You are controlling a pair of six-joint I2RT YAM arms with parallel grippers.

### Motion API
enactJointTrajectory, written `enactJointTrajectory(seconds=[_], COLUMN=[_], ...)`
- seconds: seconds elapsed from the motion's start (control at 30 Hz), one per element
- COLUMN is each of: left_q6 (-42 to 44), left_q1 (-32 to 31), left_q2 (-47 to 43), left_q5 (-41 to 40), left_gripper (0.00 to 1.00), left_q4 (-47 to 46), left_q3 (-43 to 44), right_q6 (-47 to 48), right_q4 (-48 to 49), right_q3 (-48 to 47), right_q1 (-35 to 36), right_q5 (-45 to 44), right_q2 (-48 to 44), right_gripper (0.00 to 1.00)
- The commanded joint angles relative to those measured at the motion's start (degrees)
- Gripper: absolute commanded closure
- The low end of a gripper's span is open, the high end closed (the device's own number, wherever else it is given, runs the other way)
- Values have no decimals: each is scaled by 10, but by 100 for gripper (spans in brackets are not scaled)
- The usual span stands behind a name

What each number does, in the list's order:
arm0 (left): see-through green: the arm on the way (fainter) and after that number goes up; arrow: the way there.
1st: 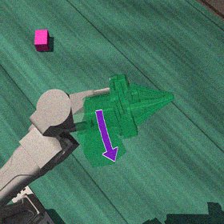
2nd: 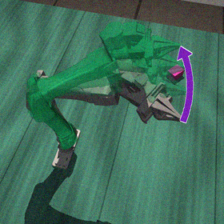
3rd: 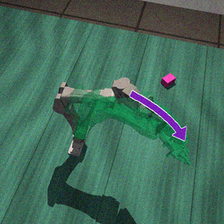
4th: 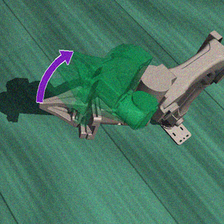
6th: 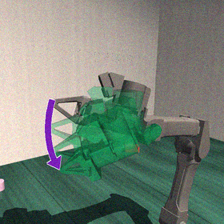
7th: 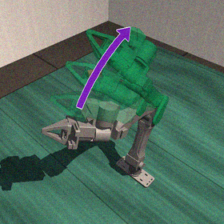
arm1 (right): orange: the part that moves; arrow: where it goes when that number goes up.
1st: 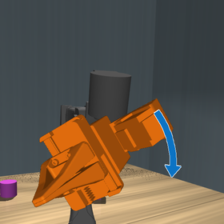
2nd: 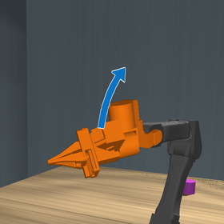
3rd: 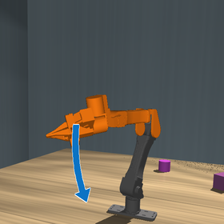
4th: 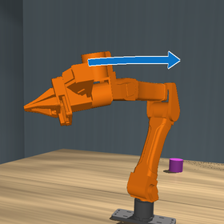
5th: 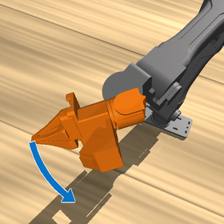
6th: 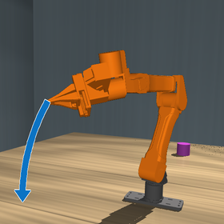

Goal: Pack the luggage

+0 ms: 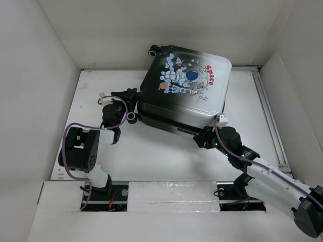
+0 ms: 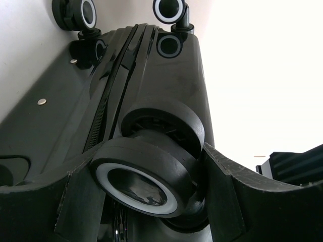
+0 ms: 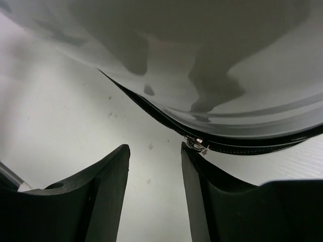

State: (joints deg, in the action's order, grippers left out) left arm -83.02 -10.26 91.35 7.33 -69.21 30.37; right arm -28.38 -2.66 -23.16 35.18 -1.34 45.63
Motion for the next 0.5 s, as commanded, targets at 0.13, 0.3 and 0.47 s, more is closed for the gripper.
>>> enactJointTrajectory(seconds=[0.13, 0.3, 0.47], left_q6=[59, 79, 98], left_q1=[4, 4, 4], left_q2=[-42, -63, -81], left_q5=[4, 4, -9], left_gripper=[100, 100, 100], left_q4=[-62, -32, -7], left_q3=[7, 7, 2], right_q6=[-29, -69, -89], right_q4=[115, 46, -16], right_q3=[51, 58, 44], right_q1=[6, 11, 23], right_q5=[-162, -184, -224], right_q2=[-33, -83, -94], right_gripper=[54, 60, 59])
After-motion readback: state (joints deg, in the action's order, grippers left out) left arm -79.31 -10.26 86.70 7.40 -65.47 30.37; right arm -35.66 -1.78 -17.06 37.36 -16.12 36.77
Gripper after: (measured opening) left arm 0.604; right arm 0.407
